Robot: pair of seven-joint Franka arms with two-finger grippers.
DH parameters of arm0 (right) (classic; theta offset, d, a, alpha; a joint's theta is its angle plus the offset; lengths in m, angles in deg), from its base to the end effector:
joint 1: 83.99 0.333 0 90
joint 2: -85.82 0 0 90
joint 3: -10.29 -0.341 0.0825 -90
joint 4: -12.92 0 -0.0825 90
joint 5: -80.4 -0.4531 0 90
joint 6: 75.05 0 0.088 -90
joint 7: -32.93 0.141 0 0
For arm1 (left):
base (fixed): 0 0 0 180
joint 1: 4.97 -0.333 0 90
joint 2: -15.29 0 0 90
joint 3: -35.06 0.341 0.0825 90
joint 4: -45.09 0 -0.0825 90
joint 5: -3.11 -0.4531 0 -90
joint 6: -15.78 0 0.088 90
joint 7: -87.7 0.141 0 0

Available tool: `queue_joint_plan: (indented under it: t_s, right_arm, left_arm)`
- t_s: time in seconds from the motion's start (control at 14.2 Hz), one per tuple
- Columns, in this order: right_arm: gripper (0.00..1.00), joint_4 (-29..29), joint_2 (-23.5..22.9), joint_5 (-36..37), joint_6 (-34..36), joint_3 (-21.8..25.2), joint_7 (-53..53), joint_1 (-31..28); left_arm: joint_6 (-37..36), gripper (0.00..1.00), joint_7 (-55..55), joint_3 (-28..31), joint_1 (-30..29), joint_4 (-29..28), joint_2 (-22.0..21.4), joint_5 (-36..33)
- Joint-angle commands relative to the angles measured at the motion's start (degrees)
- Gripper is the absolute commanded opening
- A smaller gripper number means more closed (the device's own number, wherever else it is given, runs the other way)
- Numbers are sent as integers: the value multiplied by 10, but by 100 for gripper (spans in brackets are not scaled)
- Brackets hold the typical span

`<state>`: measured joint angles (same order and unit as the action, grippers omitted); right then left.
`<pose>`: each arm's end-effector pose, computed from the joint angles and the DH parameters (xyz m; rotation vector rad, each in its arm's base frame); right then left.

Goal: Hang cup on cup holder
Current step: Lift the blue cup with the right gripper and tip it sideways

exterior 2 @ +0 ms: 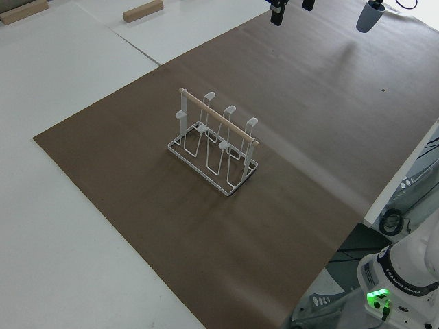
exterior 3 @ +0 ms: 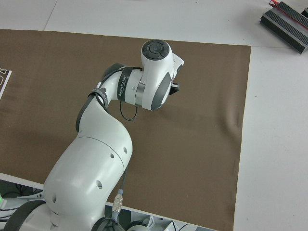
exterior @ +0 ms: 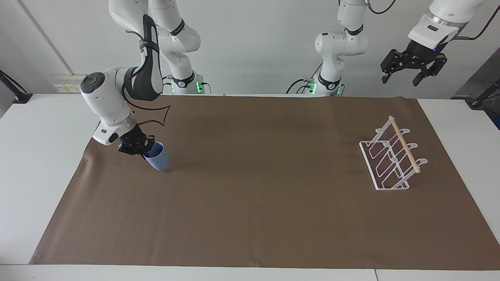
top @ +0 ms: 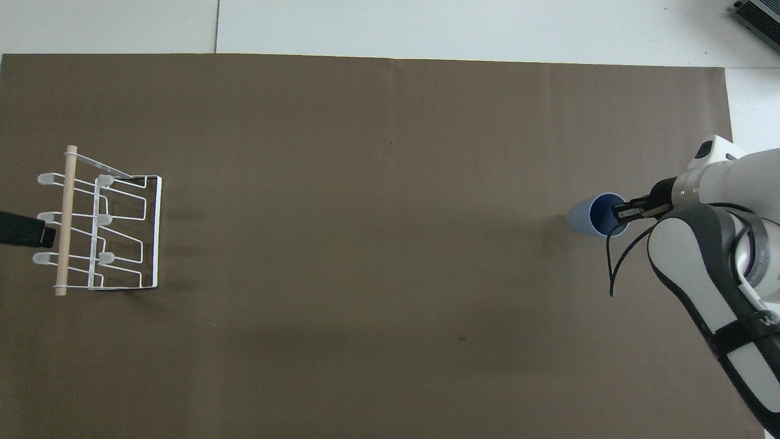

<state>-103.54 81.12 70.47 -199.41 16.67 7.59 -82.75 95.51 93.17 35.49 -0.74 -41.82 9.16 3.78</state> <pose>0.6353 -0.0450 0.3674 -2.9962 -0.3906 -0.1370 0.5637 -0.0390 0.6923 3.1184 -0.2560 -0.0284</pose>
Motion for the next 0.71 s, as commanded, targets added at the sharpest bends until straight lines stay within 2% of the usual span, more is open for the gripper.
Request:
queue_joint_plan:
  t_s: [0.0, 0.21, 0.64]
  right_arm:
    - [0, 58, 18, -70, 91, -2, -12, -2]
    - [0, 75, 34, -145, 138, -2, -13, -2]
    - [0, 68, 50, -352, 214, -2, -15, -1]
  left_arm:
    - [28, 100, 2, 3, 7, -19, -16, -7]
    - [38, 100, 1, 2, 7, -18, -15, -6]
    - [59, 100, 12, 2, 6, -22, -16, 22]
